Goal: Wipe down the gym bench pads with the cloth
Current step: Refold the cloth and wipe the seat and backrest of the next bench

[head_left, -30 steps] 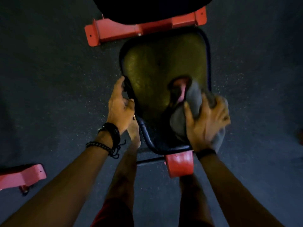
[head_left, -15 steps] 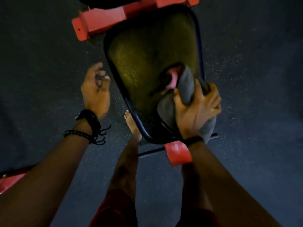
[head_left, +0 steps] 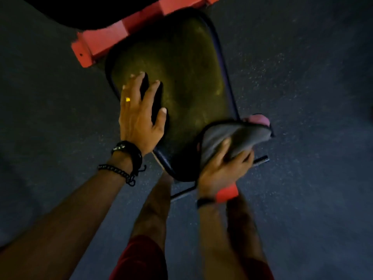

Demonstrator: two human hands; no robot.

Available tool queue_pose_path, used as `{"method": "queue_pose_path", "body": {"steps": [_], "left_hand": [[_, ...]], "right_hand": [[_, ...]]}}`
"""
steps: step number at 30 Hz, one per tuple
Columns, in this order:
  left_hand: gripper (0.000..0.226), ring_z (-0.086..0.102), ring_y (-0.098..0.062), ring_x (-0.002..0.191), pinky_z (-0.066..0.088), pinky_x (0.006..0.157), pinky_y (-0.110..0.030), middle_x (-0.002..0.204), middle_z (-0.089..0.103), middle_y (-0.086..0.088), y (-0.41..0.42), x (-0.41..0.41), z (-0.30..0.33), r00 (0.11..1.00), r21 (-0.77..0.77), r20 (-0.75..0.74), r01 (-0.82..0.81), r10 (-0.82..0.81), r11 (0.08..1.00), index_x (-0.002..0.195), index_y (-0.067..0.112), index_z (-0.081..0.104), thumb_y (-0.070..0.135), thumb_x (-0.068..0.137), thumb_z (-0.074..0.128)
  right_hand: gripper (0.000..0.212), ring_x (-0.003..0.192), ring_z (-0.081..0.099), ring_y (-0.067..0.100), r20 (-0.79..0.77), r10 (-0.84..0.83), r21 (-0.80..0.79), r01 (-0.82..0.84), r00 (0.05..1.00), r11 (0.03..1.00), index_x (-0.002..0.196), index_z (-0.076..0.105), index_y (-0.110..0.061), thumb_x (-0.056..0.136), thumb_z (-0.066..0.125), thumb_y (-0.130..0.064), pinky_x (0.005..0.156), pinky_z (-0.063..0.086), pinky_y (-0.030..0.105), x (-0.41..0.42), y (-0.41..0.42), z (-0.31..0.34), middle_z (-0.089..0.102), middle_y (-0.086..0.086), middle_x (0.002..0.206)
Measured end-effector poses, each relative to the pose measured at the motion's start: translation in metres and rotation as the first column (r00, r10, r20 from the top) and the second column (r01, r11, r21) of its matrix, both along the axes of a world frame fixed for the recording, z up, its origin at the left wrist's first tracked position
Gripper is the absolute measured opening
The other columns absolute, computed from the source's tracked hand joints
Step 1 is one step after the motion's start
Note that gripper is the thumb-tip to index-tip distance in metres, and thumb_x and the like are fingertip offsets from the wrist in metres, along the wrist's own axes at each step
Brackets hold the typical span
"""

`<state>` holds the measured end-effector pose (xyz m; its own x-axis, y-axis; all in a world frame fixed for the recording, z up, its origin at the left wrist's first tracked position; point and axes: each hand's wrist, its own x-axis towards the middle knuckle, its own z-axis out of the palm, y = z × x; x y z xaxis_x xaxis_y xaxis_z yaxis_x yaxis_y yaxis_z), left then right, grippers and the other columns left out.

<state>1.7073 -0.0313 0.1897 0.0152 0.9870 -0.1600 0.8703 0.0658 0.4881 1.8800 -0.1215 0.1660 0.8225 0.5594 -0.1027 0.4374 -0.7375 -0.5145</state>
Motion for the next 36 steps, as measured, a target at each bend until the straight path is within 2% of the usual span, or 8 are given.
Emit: {"method": "queue_pose_path", "body": {"steps": [8, 14, 19, 21, 24, 28, 31, 36], "left_hand": [[0.050, 0.023, -0.039, 0.145, 0.012, 0.120, -0.055, 0.154, 0.032, -0.020, 0.055, -0.003, -0.014, 0.979, 0.145, -0.150, 0.158, -0.136, 0.977, 0.139, 0.011, 0.050, 0.031, 0.094, 0.052], [0.049, 0.022, -0.038, 0.146, 0.012, 0.120, -0.055, 0.155, 0.030, -0.019, 0.035, 0.013, -0.014, 0.996, 0.111, -0.075, 0.061, -0.053, 0.992, 0.140, 0.012, 0.049, 0.028, 0.094, 0.053], [0.044, 0.029, -0.037, 0.142, 0.019, 0.117, -0.058, 0.153, 0.033, -0.018, 0.023, -0.010, -0.009, 0.991, 0.158, -0.011, -0.132, 0.136, 0.978, 0.138, 0.012, 0.050, 0.025, 0.097, 0.048], [0.042, 0.033, -0.034, 0.141, 0.024, 0.115, -0.058, 0.152, 0.034, -0.018, 0.011, -0.021, -0.012, 0.957, 0.154, 0.048, -0.290, 0.286, 0.945, 0.139, 0.011, 0.050, 0.026, 0.101, 0.043], [0.043, 0.034, -0.031, 0.140, 0.028, 0.115, -0.043, 0.151, 0.034, -0.019, -0.006, -0.034, -0.006, 0.857, 0.100, 0.190, -0.502, 0.479, 0.859, 0.139, 0.008, 0.049, 0.028, 0.103, 0.038], [0.043, 0.036, -0.025, 0.137, 0.034, 0.110, -0.046, 0.148, 0.037, -0.014, -0.013, -0.057, 0.010, 0.753, 0.058, 0.252, -0.638, 0.607, 0.768, 0.138, 0.010, 0.051, 0.030, 0.103, 0.037], [0.043, 0.040, -0.022, 0.134, 0.036, 0.109, -0.043, 0.146, 0.042, -0.013, -0.013, -0.064, 0.011, 0.740, 0.068, 0.274, -0.652, 0.614, 0.755, 0.137, 0.011, 0.052, 0.031, 0.102, 0.037], [0.040, 0.050, -0.026, 0.125, 0.042, 0.103, -0.044, 0.136, 0.050, -0.017, -0.022, -0.057, -0.003, 0.692, 0.084, 0.346, -0.695, 0.634, 0.714, 0.132, 0.007, 0.056, 0.027, 0.102, 0.039]], "right_hand": [[0.074, 0.116, 0.051, 0.034, -0.023, -0.095, 0.148, 0.097, 0.995, 0.984, 0.130, 0.057, -0.001, 0.080, 0.070, -0.054, 0.108, 0.035, 0.031, 0.032, 0.038, -0.015, 0.057, 0.022, 0.123], [0.045, 0.103, 0.050, 0.036, -0.077, 0.158, 0.072, -0.153, 0.984, 0.986, 0.117, 0.053, -0.010, 0.088, 0.060, -0.043, 0.087, 0.045, 0.048, 0.030, -0.023, 0.006, 0.048, 0.027, 0.109], [0.039, 0.097, 0.053, 0.040, 0.227, 0.436, -0.120, -0.419, 0.871, 0.900, 0.108, 0.061, -0.013, 0.084, 0.060, -0.043, 0.080, 0.044, 0.049, 0.028, 0.097, 0.012, 0.057, 0.021, 0.104], [0.038, 0.099, 0.051, 0.036, 0.264, 0.625, -0.137, -0.612, 0.735, 0.779, 0.109, 0.062, -0.017, 0.080, 0.062, -0.042, 0.081, 0.039, 0.046, -0.015, 0.124, 0.014, 0.057, 0.016, 0.106], [0.042, 0.093, 0.042, 0.029, 0.201, 0.955, -0.127, -0.961, 0.218, 0.247, 0.114, 0.063, -0.021, 0.076, 0.072, -0.037, 0.075, 0.033, 0.040, -0.061, 0.071, 0.011, 0.057, 0.010, 0.102], [0.039, 0.093, 0.051, 0.021, 0.155, 0.957, -0.166, -0.961, -0.245, -0.219, 0.110, 0.069, -0.036, 0.071, 0.073, -0.038, 0.070, 0.049, 0.033, 0.014, -0.031, 0.014, 0.045, -0.001, 0.111], [0.083, 0.099, 0.041, 0.028, 0.133, 0.976, -0.217, -0.965, -0.175, -0.144, 0.116, 0.050, -0.039, 0.044, 0.091, -0.051, 0.080, 0.047, 0.051, 0.033, -0.003, 0.021, 0.041, 0.004, 0.117], [0.065, 0.129, 0.028, 0.033, 0.148, 0.963, -0.211, -0.945, 0.223, 0.251, 0.134, 0.049, -0.036, 0.075, 0.067, -0.054, 0.099, 0.025, 0.065, -0.108, 0.107, 0.014, 0.040, 0.014, 0.144]]}}
